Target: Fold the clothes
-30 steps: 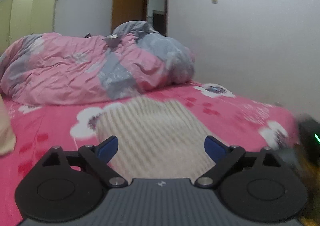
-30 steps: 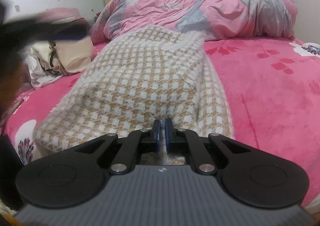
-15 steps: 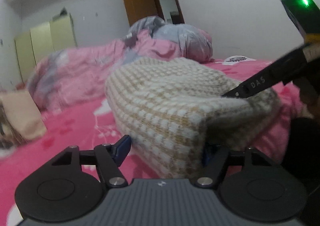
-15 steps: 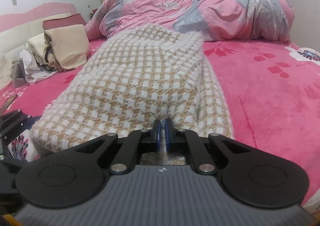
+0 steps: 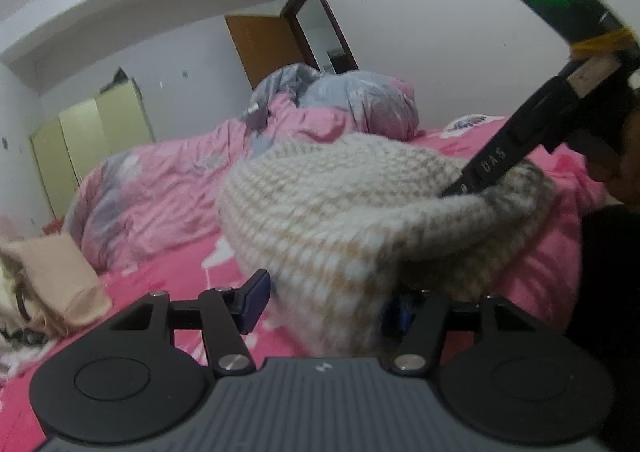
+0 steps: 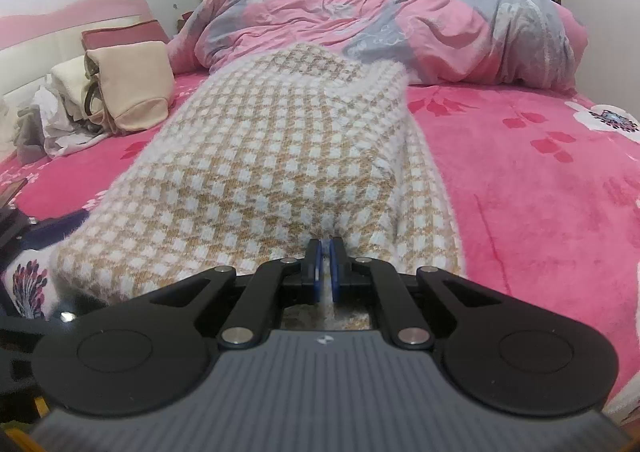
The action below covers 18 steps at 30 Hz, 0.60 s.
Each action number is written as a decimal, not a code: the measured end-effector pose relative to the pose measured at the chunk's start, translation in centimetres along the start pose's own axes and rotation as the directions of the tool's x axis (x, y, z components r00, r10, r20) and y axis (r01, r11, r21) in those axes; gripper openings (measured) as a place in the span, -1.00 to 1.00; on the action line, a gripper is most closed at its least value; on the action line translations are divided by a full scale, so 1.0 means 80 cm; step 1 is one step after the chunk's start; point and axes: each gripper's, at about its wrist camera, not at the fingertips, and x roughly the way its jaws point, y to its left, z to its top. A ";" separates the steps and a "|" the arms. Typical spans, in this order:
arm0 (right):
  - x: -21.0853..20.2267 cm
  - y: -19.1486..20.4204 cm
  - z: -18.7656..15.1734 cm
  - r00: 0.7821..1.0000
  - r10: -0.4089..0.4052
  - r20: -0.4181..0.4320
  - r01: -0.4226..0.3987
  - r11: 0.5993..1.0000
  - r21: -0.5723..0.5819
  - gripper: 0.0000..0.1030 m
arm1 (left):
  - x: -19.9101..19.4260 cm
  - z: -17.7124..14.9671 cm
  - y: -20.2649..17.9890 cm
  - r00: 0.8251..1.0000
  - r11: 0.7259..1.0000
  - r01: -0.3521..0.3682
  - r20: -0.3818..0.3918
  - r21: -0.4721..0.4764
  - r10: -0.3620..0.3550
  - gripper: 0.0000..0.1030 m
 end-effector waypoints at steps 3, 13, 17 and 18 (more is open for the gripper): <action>0.000 0.004 0.000 1.000 -0.012 -0.001 0.012 1.000 -0.004 -0.97 | 0.026 -0.001 -0.004 0.997 0.996 -0.081 0.006 0.028 0.081 0.35; 0.000 -0.002 -0.005 1.000 0.030 0.000 -0.030 1.000 -0.006 -0.98 | 0.013 -0.008 0.014 0.998 0.998 -0.064 -0.006 0.026 0.064 0.40; 0.002 -0.004 -0.004 1.000 0.023 0.000 -0.023 1.000 0.003 -0.98 | 0.022 -0.017 0.022 1.000 1.000 -0.013 0.008 0.023 0.012 0.42; 0.002 -0.004 -0.004 1.000 0.025 -0.002 -0.025 1.000 0.000 -0.98 | 0.017 -0.028 0.035 1.000 1.000 0.025 0.007 0.014 -0.025 0.43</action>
